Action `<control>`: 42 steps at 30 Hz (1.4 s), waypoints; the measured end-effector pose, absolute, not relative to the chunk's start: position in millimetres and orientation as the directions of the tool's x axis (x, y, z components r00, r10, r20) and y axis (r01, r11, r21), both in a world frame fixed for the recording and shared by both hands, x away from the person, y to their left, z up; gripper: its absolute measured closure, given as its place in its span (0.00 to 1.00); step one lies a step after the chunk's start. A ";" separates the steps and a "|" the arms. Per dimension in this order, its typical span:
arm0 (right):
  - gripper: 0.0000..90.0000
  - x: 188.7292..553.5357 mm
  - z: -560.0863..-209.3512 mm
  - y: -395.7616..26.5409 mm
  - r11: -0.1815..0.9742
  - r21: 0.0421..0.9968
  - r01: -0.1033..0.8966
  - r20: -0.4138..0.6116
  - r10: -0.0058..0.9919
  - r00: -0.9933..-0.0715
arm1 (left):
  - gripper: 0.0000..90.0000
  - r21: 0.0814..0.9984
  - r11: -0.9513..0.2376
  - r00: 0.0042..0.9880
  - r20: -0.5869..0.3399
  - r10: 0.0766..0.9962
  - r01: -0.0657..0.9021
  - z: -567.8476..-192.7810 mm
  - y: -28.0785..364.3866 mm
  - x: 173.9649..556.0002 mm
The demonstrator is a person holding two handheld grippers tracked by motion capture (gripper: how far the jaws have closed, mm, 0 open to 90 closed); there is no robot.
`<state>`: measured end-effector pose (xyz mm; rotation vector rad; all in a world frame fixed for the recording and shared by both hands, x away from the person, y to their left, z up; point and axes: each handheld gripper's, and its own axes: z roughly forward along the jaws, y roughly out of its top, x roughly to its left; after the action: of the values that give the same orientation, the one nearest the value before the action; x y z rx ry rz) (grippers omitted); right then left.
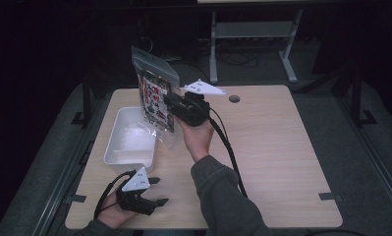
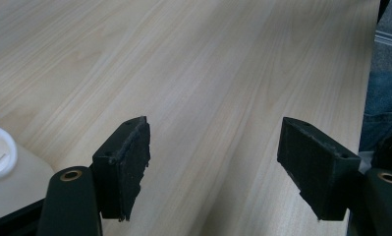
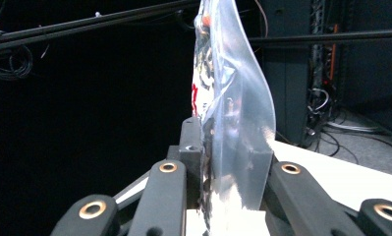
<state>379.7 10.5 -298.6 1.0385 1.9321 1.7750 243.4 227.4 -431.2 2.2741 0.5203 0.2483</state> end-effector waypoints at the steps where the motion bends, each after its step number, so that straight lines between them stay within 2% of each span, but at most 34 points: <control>1: 0.84 381.4 -299.6 13.0 -0.033 0.954 0.298 0.238 0.688 -0.685 | 0.30 0.730 -0.620 0.897 0.019 0.442 0.290 -431.3 228.1 243.2; 16: 0.84 398.2 -312.3 50.2 -0.049 0.949 0.310 0.255 0.694 -0.673 | 0.30 0.710 -0.641 0.890 0.043 0.453 0.293 -432.9 238.0 240.0; 28: 0.84 403.8 -327.1 82.5 -0.023 0.961 0.276 0.205 0.732 -0.650 | 0.30 0.719 -0.627 0.886 0.036 0.463 0.299 -432.8 241.1 240.7; 42: 0.84 407.9 -354.5 114.8 0.020 0.960 0.280 0.170 0.752 -0.637 | 0.29 0.716 -0.632 0.887 0.039 0.460 0.296 -433.3 242.8 241.5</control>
<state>407.9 114.8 -354.5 1.0522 1.9168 1.6495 241.5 242.8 -433.3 2.2966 0.5398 0.2804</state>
